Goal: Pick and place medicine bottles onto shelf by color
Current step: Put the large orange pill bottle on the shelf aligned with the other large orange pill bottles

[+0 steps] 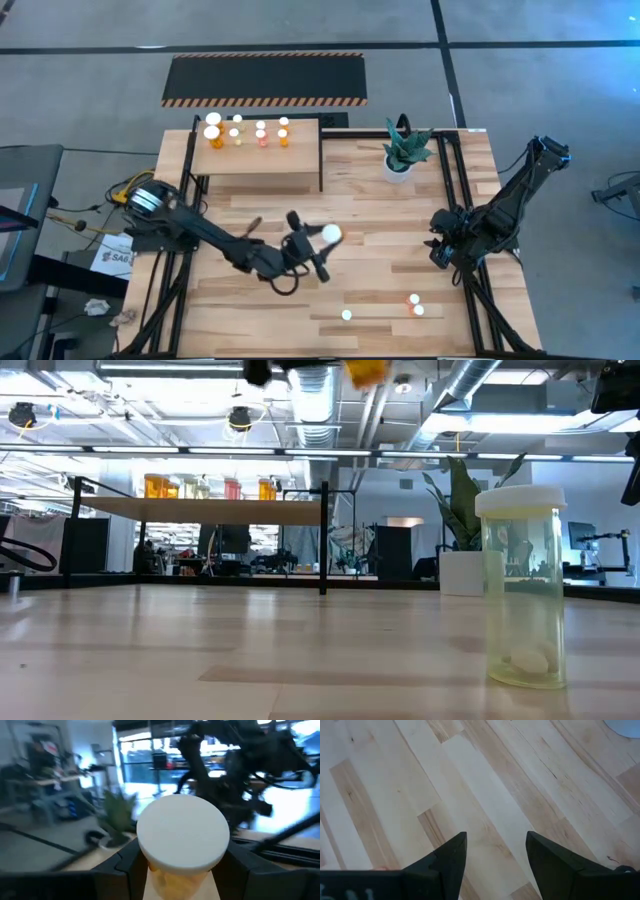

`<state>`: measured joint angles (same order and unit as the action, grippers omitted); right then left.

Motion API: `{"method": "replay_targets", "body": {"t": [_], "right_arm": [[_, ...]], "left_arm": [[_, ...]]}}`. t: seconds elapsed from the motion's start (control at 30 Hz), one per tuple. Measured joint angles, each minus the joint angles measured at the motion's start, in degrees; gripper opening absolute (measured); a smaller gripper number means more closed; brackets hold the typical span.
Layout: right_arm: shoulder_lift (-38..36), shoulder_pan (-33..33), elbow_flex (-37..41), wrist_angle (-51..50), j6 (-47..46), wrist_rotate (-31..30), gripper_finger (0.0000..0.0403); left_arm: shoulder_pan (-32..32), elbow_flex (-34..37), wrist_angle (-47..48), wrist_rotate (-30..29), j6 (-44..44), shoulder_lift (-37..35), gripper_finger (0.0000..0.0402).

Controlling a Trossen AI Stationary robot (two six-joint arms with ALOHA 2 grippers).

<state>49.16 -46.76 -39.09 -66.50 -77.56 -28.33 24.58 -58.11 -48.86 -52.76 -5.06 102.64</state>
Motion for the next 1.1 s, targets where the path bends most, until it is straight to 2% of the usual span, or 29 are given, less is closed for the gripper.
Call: {"method": "replay_targets", "body": {"t": [0.1, 0.2, 0.43, 0.7, 0.9, 1.0, 1.1], "right_arm": [[-0.01, 0.02, 0.00, 0.13, -0.02, 0.00, 0.0226], [-0.01, 0.02, 0.00, 0.17, -0.02, 0.00, 0.0226], [0.00, 0.02, 0.00, 0.22, 0.00, 0.01, 0.0226], [-0.01, 0.02, 0.00, 0.35, 0.00, 0.01, 0.0226], [-0.01, 0.02, 0.00, 0.40, -0.02, -0.01, 0.0226], [0.01, 0.02, 0.00, 0.58, 0.00, 0.00, 0.0226], [-0.01, 0.00, 0.00, 0.75, 0.00, 0.01, 0.0226]], "left_arm": [[-0.22, -0.02, 5.44, -3.74, -2.49, -5.47, 0.0159], [-0.78, -0.02, 16.34, -6.66, 0.55, -11.19, 0.0159], [-5.04, -0.02, 54.25, -7.36, 24.63, -25.13, 0.0159], [-8.31, 0.03, 86.90, -8.07, 46.46, -37.89, 0.0160], [-8.48, 2.19, 105.83, -12.15, 62.21, -45.65, 0.0160], [-8.52, 5.00, 112.56, -13.54, 70.19, -48.61, 0.0160], [-8.56, 8.10, 115.84, -15.12, 74.58, -50.33, 0.0160]]}}
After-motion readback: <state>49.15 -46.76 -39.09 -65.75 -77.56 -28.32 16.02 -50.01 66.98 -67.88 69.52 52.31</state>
